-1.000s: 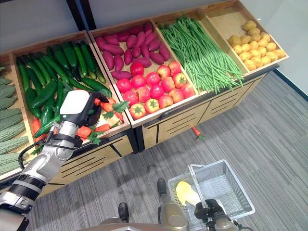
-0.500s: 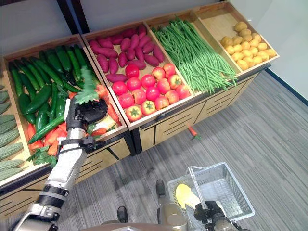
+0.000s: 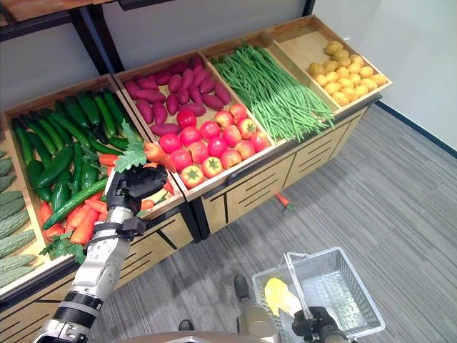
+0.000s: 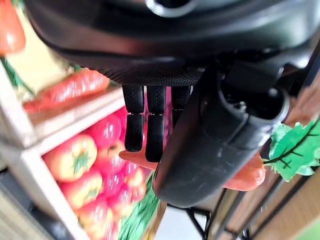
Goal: Get the vegetables into the basket
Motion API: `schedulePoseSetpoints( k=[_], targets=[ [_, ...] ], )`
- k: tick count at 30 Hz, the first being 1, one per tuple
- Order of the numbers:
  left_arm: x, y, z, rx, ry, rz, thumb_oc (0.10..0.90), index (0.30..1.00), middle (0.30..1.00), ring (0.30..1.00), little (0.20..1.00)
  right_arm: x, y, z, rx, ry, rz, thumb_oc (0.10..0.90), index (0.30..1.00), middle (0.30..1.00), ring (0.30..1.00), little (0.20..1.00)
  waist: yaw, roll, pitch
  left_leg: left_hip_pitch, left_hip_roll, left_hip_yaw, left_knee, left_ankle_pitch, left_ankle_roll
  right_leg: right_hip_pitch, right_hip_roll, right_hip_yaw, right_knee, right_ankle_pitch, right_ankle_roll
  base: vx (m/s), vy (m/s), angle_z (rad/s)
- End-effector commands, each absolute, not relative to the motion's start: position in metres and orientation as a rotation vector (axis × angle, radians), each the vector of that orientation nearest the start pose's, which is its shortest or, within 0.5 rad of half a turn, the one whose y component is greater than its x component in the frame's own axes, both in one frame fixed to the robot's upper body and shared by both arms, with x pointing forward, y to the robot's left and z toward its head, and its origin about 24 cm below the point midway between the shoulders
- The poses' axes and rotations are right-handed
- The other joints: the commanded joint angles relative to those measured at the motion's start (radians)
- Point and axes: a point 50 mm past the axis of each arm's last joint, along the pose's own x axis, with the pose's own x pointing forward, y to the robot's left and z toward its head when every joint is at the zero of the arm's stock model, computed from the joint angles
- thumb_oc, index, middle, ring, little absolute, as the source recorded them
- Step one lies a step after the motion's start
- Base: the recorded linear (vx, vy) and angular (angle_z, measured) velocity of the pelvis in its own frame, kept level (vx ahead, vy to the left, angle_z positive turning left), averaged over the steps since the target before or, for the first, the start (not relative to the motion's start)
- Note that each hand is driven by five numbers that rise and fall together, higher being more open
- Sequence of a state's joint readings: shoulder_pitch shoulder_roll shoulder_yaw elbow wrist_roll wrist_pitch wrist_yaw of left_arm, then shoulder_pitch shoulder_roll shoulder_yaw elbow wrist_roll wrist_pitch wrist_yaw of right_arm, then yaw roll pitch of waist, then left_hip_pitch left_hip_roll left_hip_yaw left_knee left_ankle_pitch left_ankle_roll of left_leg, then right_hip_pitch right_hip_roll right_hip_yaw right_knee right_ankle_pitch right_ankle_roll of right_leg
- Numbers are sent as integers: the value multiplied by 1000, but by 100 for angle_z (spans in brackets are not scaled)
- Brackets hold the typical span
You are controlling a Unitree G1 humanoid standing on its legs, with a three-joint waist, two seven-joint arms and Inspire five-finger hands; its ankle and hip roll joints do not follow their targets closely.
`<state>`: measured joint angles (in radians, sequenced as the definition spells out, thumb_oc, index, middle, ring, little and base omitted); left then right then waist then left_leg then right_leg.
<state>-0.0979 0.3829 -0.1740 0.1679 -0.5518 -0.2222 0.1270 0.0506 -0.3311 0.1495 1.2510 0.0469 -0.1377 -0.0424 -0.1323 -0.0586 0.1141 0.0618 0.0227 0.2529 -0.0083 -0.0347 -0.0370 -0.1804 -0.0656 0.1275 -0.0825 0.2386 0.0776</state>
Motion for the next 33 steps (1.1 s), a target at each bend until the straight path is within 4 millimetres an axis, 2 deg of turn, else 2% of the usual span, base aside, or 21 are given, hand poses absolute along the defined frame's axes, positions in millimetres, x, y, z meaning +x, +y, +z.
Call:
schedulePoseSetpoints(
  k=[1,3,4,5,7,8,9,12,14,19,21,24,25,26,27,28,29,30,31,32,33],
  targets=[
    [283,194,126,-206,-439,-75,400,300,300,300,300,86,-281,-144,-343,1094,-168,400,300,300,300,300,-33,-35,27,-55,10,-13,132,-96,20,-32,-93,110,103,-27,145,-113,188,-40],
    [283,190,128,-229,-449,-91,400,300,300,300,300,88,-282,-144,-343,1087,-177,400,300,300,300,300,-44,-37,35,-55,-10,22,116,-101,31,-74,-99,140,93,58,172,-140,186,-77],
    [283,188,131,-229,-462,-110,400,300,300,300,300,94,-281,-142,-336,1065,-181,400,300,300,300,300,-45,-36,52,-66,-15,60,107,-95,40,-124,-111,103,105,89,172,-195,171,-108],
    [283,188,131,-227,-463,-118,400,300,300,300,300,95,-280,-143,-333,1066,-183,400,300,300,300,300,-38,-30,62,-72,-8,73,106,-92,43,-139,-120,45,135,55,160,-226,163,-153],
    [284,185,132,-243,-458,-135,400,300,300,300,300,93,-277,-144,-329,1071,-177,400,300,300,300,300,-32,-15,77,-77,11,115,95,-80,48,-144,-144,-95,209,-39,112,-167,133,-126],
    [285,183,131,-253,-453,-142,400,300,300,300,300,91,-277,-145,-330,1078,-178,400,300,300,300,300,-30,-12,80,-77,17,133,88,-74,50,-133,-149,-141,240,-73,98,-125,169,-98],
    [283,182,129,-265,-440,-154,400,300,300,300,300,84,-276,-147,-331,1102,-179,400,300,300,300,300,-14,3,77,-65,31,159,76,-84,51,-104,-162,-233,342,-154,84,-102,134,-99],
    [281,181,127,-295,-433,-175,400,300,300,300,300,81,-277,-148,-336,1116,-187,400,300,300,300,300,5,2,62,-61,42,216,65,-73,49,-57,-169,-309,380,-195,75,-65,20,-87],
    [280,180,124,-308,-418,-196,400,300,300,300,300,88,-275,-147,-329,1094,-193,400,300,300,300,300,13,-5,50,-57,47,255,54,-64,44,-25,-160,-326,359,-194,80,-34,-74,-57],
    [280,179,124,-312,-416,-213,400,300,300,300,300,93,-273,-146,-320,1071,-190,400,300,300,300,300,13,-6,53,-53,55,281,69,-70,38,-44,-153,-328,343,-187,78,24,-100,-32],
    [283,173,124,-328,-410,-244,400,300,300,300,300,92,-274,-145,-311,1069,-203,400,300,300,300,300,0,-4,63,-68,74,289,129,-84,23,-18,-137,-322,283,-212,67,62,-201,-17],
    [285,166,125,-352,-412,-265,400,300,300,300,300,92,-280,-143,-309,1063,-227,400,300,300,300,300,-16,4,78,-105,112,280,229,-95,1,-14,-120,-308,277,-232,48,45,-196,0],
    [285,162,127,-350,-419,-289,400,300,300,300,300,91,-287,-140,-319,1056,-242,400,300,300,300,300,-24,9,95,-164,171,236,389,-48,-43,6,-83,-276,277,-266,10,-13,-255,-9],
    [287,159,132,-340,-444,-299,400,300,300,300,300,98,-299,-134,-337,1037,-274,400,300,300,300,300,8,9,132,-263,163,67,562,72,-79,9,-46,-227,273,-259,-38,-27,-230,-6],
    [286,159,133,-339,-447,-299,400,300,300,300,300,99,-302,-133,-344,1040,-287,400,300,300,300,300,21,5,130,-297,107,-38,548,67,-75,8,-54,-206,262,-258,-32,-53,-19,-37],
    [284,159,133,-339,-448,-297,400,300,300,300,300,99,-304,-133,-346,1039,-299,400,300,300,300,300,42,7,130,-307,42,-151,476,34,-59,6,-52,-168,252,-248,-20,63,131,-82],
    [283,161,132,-351,-449,-280,400,300,300,300,300,100,-307,-131,-349,1035,-311,400,300,300,300,300,47,8,123,-302,36,-207,366,17,-40,1,-51,-130,239,-236,-3,155,190,-118],
    [283,162,131,-341,-445,-277,400,300,300,300,300,100,-310,-130,-365,1041,-317,400,300,300,300,300,56,9,118,-303,57,-275,262,34,-40,1,-40,-77,229,-229,13,128,130,-134],
    [283,162,131,-341,-445,-277,400,300,300,300,300,100,-310,-130,-365,1041,-317,400,300,300,300,300,57,8,116,-302,57,-274,257,38,-40,-1,-41,-76,228,-227,13,193,186,-156],
    [282,162,130,-318,-446,-285,400,300,300,300,300,98,-316,-128,-388,1052,-322,400,300,300,300,300,74,16,105,-294,79,-346,160,79,-51,-5,-39,-28,219,-220,30,168,194,-147],
    [281,161,133,-310,-454,-307,400,300,300,300,300,95,-318,-128,-384,1068,-317,400,300,300,300,300,70,17,99,-281,58,-348,186,33,-40,-5,-52,-10,227,-230,37,203,263,-127]
  ],
)
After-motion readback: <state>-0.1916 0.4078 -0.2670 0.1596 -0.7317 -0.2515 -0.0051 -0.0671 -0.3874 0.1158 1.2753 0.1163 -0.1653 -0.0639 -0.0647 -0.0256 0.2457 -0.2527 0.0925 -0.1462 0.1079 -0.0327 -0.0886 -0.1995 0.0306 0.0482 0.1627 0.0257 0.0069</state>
